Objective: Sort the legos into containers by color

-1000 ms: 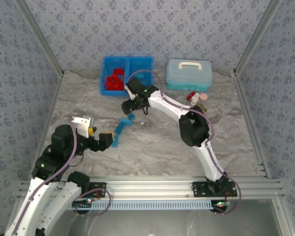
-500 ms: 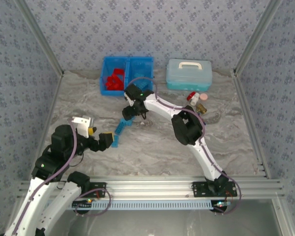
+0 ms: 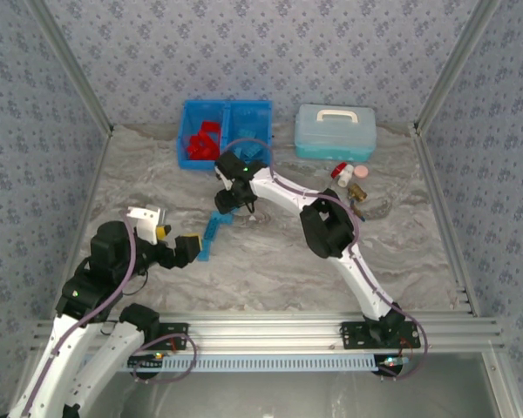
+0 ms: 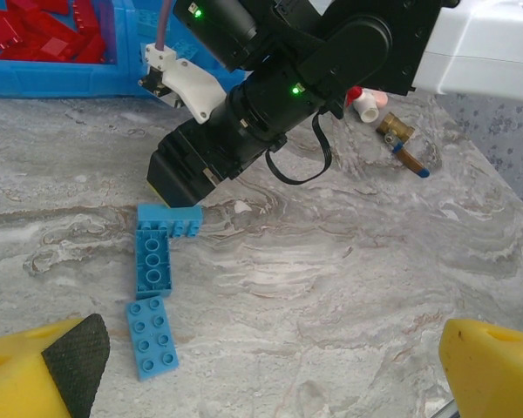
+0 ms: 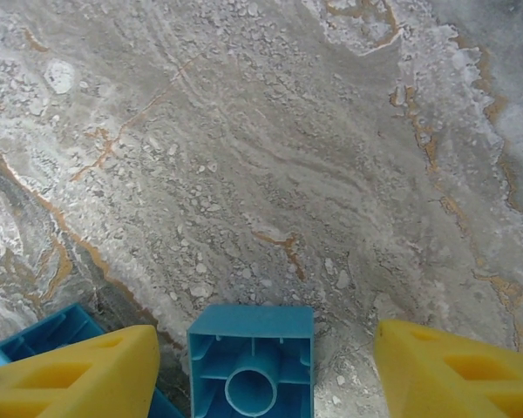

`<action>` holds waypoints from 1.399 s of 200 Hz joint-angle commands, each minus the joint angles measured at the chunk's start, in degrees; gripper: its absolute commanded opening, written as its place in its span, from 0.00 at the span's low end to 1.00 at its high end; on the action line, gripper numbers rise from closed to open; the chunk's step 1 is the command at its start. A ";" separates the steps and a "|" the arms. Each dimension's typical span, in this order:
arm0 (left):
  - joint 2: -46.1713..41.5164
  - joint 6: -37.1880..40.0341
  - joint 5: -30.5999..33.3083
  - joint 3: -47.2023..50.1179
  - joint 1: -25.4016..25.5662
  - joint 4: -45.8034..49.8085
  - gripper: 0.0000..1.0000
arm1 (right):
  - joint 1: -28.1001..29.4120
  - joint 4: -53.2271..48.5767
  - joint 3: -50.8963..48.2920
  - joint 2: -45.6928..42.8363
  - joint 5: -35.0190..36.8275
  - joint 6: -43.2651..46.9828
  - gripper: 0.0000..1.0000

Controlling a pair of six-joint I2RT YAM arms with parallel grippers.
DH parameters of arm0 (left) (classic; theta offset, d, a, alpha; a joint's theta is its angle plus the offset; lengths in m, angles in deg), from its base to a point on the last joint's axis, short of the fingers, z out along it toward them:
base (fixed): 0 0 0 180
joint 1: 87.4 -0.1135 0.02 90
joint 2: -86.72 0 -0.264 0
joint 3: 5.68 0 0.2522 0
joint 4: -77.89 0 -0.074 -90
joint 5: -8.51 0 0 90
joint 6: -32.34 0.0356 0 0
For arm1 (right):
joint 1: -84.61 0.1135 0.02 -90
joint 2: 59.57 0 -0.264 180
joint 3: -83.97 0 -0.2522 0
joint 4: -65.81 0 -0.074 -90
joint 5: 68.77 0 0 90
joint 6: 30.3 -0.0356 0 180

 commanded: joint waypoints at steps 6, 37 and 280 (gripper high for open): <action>-0.44 -0.22 0.13 -1.08 -0.48 0.08 0.99 | 0.44 -5.43 0.28 3.22 1.61 -0.90 0.57; -0.39 -0.21 0.14 -1.11 -0.49 0.07 0.99 | 0.49 -6.04 0.47 1.60 3.53 -0.87 0.47; 0.75 -0.13 0.81 -1.12 -1.35 0.24 0.99 | -12.48 23.92 32.57 12.80 8.88 6.46 0.36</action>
